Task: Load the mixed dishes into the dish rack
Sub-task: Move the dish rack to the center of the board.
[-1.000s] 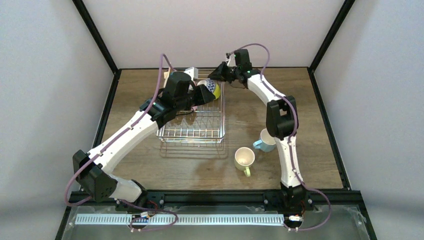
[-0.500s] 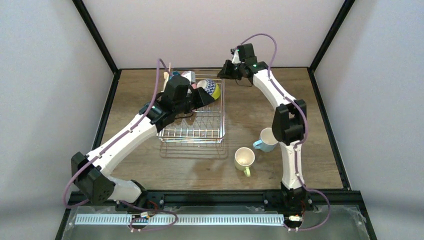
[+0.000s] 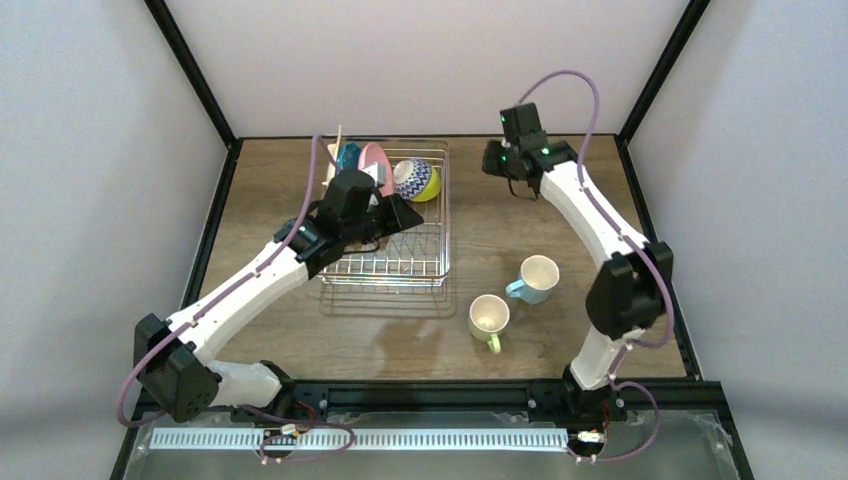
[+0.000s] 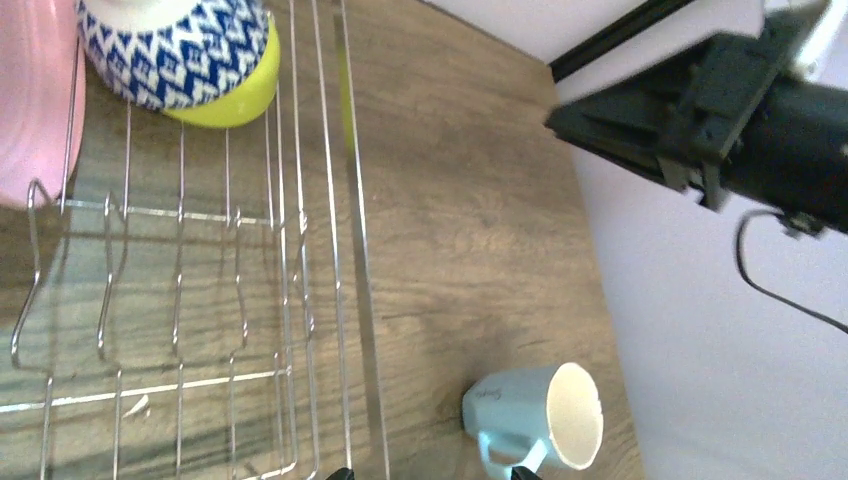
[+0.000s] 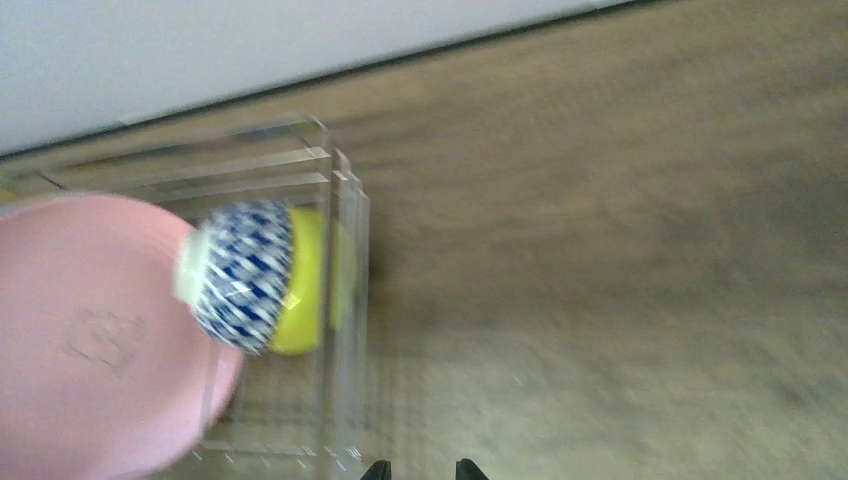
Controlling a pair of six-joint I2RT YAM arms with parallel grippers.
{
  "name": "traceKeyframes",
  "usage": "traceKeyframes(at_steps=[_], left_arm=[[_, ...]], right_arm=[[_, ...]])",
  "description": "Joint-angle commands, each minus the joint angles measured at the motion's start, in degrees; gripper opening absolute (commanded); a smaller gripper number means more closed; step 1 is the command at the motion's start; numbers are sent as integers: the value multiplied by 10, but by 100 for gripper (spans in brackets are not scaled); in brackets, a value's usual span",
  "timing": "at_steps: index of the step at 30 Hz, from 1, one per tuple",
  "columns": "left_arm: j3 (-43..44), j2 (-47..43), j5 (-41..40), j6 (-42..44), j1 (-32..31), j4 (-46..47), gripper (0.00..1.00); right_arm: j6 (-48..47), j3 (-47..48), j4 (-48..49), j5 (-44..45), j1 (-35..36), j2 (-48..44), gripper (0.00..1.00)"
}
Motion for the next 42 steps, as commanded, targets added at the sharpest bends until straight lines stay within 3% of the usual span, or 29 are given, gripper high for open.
traceKeyframes(at_steps=[1, 8, 15, 22, 27, 32, 37, 42], left_arm=[[-42, -32, 33, 7, -1, -10, 89], [-67, -68, 63, 20, -1, -26, 90], [-116, -142, 19, -37, -1, -61, 90], [-194, -243, -25, -134, -1, -87, 90], [-240, -311, -69, -201, -1, -111, 90], [-260, -321, -87, -236, -1, -118, 90], [-293, -317, -90, -272, -1, -110, 90], [-312, -304, -96, -288, -1, -104, 90]], right_arm=[[22, -123, -30, 85, 0, -91, 36], [82, -250, -101, 117, 0, -267, 38], [78, -271, -100, 48, 13, -298, 39], [52, -138, -60, 10, 30, -152, 39], [21, 21, -70, -2, 32, 20, 39], [-5, 194, -107, -18, 32, 156, 39], [-20, 273, -123, -20, 32, 236, 39], [-31, 282, -113, -42, 32, 270, 39]])
